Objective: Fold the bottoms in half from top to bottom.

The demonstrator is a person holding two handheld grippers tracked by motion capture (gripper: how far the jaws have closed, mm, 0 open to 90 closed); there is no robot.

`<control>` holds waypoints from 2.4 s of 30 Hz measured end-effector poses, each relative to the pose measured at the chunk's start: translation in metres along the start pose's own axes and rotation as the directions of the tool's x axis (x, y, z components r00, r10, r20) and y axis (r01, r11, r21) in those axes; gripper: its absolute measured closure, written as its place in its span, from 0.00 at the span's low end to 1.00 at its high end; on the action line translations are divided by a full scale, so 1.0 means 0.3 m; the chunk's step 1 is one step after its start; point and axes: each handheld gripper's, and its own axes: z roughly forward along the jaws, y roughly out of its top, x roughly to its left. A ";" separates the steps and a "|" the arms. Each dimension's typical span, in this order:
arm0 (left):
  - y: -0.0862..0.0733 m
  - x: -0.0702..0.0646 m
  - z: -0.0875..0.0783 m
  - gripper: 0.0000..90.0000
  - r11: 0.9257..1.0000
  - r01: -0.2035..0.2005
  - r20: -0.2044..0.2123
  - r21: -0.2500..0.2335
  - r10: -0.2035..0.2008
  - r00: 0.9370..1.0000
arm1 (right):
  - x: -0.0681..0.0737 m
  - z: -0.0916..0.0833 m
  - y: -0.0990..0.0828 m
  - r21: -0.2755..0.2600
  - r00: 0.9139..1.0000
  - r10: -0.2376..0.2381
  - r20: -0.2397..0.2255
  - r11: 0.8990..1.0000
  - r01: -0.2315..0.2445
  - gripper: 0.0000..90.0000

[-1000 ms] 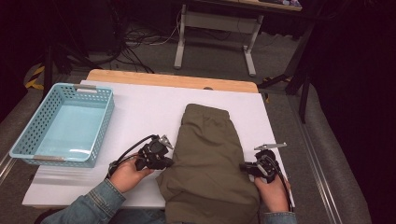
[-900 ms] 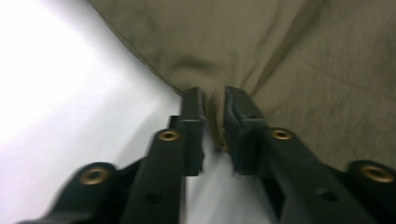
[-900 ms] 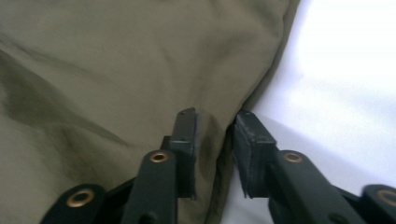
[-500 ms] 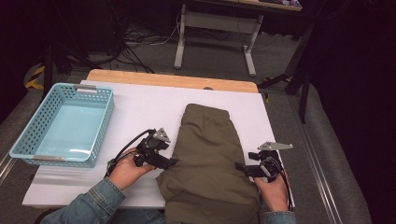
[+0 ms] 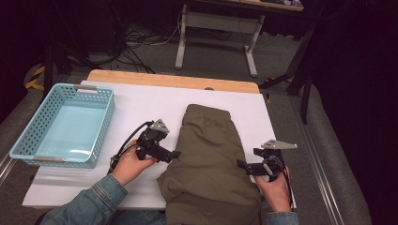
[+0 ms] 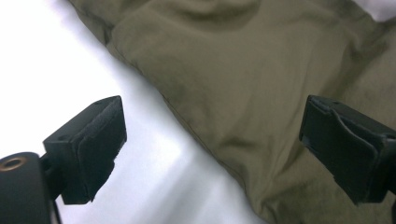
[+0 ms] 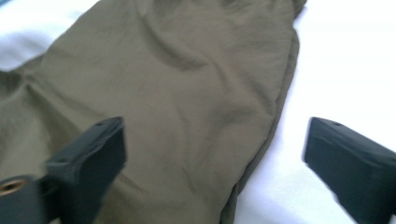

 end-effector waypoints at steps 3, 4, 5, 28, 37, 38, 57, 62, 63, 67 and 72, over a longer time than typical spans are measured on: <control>0.018 0.006 0.003 0.08 1.000 -0.003 -0.002 -0.012 0.003 1.000 | 0.000 0.000 0.008 -0.004 1.000 -0.006 0.000 1.000 0.006 0.11; 0.025 0.006 0.004 0.08 1.000 -0.008 -0.008 -0.012 0.008 1.000 | 0.001 0.000 0.010 -0.005 1.000 -0.013 -0.003 1.000 0.013 0.11; 0.032 0.007 0.005 0.07 1.000 -0.012 -0.010 -0.012 0.012 1.000 | 0.002 0.001 0.013 -0.009 1.000 -0.018 0.000 1.000 0.018 0.12; 0.170 0.124 0.096 0.06 1.000 0.027 -0.076 0.012 -0.026 0.997 | -0.094 0.111 0.213 0.016 0.997 0.048 0.066 0.999 -0.049 0.38; 0.213 0.166 0.181 0.11 0.997 0.065 -0.145 0.049 -0.057 0.988 | -0.141 0.227 0.285 0.044 0.994 0.028 0.106 0.998 -0.033 0.48; 0.215 0.170 0.191 0.12 0.997 0.068 -0.141 0.044 -0.061 0.988 | -0.147 0.241 0.289 0.044 0.994 0.036 0.107 0.998 -0.041 0.49; 0.221 0.246 0.327 0.57 0.984 0.117 -0.133 0.134 -0.099 0.986 | -0.191 0.415 0.304 0.110 0.993 0.036 0.113 0.993 -0.049 0.55; 0.224 0.235 0.342 0.70 0.982 0.098 -0.156 0.163 -0.072 0.985 | -0.179 0.446 0.300 0.166 0.994 0.013 0.113 0.986 -0.032 0.61; 0.224 0.234 0.342 0.74 0.981 0.092 -0.162 0.168 -0.064 0.985 | -0.178 0.446 0.300 0.166 0.993 0.009 0.116 0.986 -0.028 0.61; 0.225 0.217 0.344 0.90 0.981 0.055 -0.188 0.186 -0.020 0.982 | -0.175 0.447 0.298 0.166 0.991 0.010 0.130 0.986 -0.031 0.67; 0.228 0.197 0.351 0.95 0.981 0.035 -0.218 0.193 0.008 0.976 | -0.168 0.448 0.307 0.192 0.989 0.003 0.147 0.981 -0.031 0.84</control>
